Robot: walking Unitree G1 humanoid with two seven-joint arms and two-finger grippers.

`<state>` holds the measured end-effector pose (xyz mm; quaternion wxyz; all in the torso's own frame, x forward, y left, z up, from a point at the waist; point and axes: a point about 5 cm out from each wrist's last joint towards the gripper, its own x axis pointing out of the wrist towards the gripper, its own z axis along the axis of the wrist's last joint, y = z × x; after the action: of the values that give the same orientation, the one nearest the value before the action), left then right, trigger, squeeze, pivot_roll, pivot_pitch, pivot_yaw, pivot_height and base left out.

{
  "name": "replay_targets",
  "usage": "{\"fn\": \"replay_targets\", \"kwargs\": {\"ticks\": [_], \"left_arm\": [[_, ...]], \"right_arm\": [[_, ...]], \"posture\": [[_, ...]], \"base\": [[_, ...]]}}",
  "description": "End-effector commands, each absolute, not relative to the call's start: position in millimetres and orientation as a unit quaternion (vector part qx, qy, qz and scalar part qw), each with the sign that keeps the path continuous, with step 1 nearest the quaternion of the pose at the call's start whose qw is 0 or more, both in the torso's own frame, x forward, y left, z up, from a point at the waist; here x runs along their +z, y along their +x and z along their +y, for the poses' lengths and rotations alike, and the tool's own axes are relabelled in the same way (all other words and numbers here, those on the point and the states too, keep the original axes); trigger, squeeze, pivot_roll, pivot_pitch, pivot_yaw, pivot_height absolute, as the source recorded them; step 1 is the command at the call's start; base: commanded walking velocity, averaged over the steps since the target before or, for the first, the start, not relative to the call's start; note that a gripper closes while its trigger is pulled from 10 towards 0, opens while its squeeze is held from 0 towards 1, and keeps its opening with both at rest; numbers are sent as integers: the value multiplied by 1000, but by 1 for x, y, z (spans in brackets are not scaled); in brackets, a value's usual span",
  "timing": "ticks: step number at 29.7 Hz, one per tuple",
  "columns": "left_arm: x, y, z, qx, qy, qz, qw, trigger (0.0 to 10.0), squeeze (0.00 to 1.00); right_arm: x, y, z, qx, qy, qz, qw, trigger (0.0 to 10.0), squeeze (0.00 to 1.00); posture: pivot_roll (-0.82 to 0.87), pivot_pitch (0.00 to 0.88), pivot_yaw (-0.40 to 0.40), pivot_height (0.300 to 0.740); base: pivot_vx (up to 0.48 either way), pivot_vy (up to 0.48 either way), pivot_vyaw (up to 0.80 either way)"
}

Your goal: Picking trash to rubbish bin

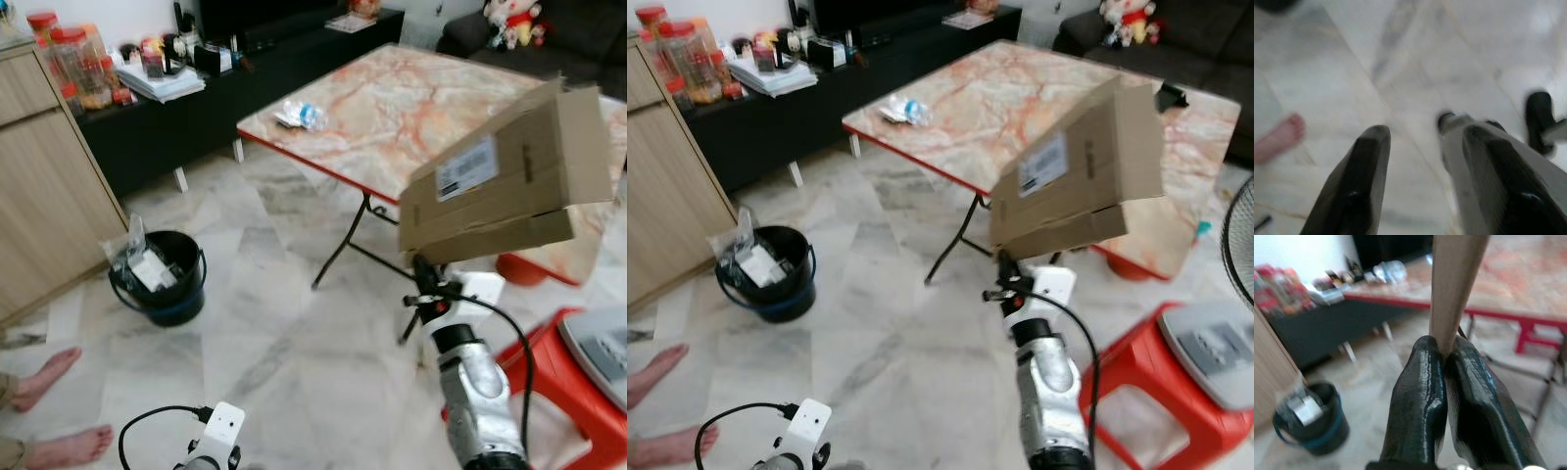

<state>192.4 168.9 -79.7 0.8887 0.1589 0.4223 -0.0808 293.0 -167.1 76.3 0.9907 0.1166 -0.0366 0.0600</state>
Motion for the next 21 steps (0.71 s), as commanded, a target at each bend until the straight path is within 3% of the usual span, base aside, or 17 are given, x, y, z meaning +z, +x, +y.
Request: {"fn": "replay_targets", "kwargs": {"ticks": [1,5,11,13,21], "left_arm": [[-83,187,166,-87,156,435,882,10000,0],[-83,187,166,-87,157,437,881,10000,0],[-83,188,165,-87,151,438,882,10000,0],[-83,188,165,-87,148,438,882,10000,0],[-83,188,164,-88,147,443,880,10000,0]], "right_arm": [[69,293,-176,40,126,-20,991,10000,0],[54,290,-184,22,131,13,991,10000,0],[4,270,-204,-24,135,143,980,10000,0],[-20,254,-209,-36,122,221,967,10000,0],[-66,200,-218,-66,73,384,918,10000,0]], "posture": [[40,130,-74,740],[40,130,-74,740],[31,134,-76,740],[31,131,-79,740],[40,129,-88,740]], "base": [[0,0,0],[0,0,0],[0,0,0],[0,0,0],[0,0,0]]}}
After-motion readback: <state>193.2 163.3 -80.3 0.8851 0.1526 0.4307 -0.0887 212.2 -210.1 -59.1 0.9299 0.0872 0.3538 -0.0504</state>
